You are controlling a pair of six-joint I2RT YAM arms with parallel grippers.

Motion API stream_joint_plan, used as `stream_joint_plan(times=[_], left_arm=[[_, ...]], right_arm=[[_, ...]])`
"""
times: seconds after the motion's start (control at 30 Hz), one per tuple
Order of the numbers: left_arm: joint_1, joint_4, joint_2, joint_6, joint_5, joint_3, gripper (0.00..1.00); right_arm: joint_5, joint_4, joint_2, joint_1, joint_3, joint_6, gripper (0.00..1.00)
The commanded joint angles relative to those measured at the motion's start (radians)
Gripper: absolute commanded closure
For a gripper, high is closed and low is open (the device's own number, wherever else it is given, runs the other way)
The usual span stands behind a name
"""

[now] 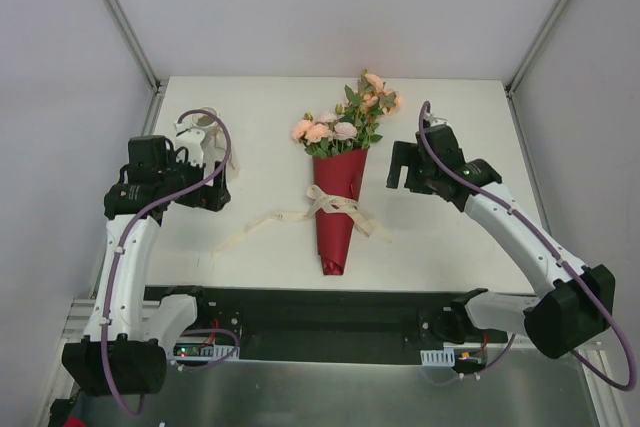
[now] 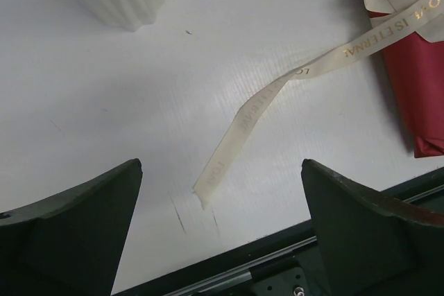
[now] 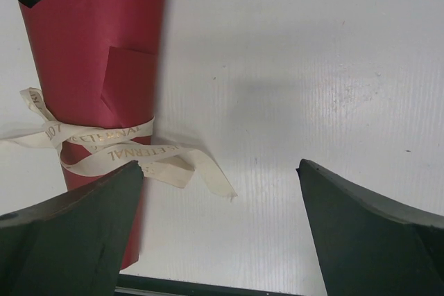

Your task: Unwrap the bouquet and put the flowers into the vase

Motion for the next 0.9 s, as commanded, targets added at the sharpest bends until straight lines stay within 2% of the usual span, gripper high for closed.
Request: stream_joint_plan(times=[0.0,0.13,0.2,0.47,0.57,0.7,0.87], left_arm=[[-0.008,0.01,0.02,0.035,0.049,-0.006,0.01],[-0.009,0.01,0.06,0.115,0.227,-0.017,0.01],[-0.026,0.018,0.117,0.13,0.241,-0.005,0.01],[-0.217,0.107,0.361,0.211,0.091,0.042,0.01],[-0.238,0.154,0.457,0.239,0.048,0.048,0.01],[-0.29,0.203,0.571,0.262,0.013,0.055,0.01],[-0.363,0.252,0.665,0.29,-0.05,0.071,0.01]], right_arm=[[-0.008,0.044,-0.046,-0.01,-0.051,0.049,0.02],[-0.066,0.119,-0.06,-0.01,-0.143,0.069,0.04],[-0.109,0.189,-0.089,-0.01,-0.226,0.066,0.05],[-0.267,0.331,-0.096,-0.003,-0.413,0.069,0.14],[-0.29,0.384,-0.083,-0.003,-0.445,0.068,0.18],[-0.313,0.413,-0.029,-0.001,-0.43,0.04,0.22],[-0.333,0.432,0.006,-0.003,-0.421,0.026,0.22]])
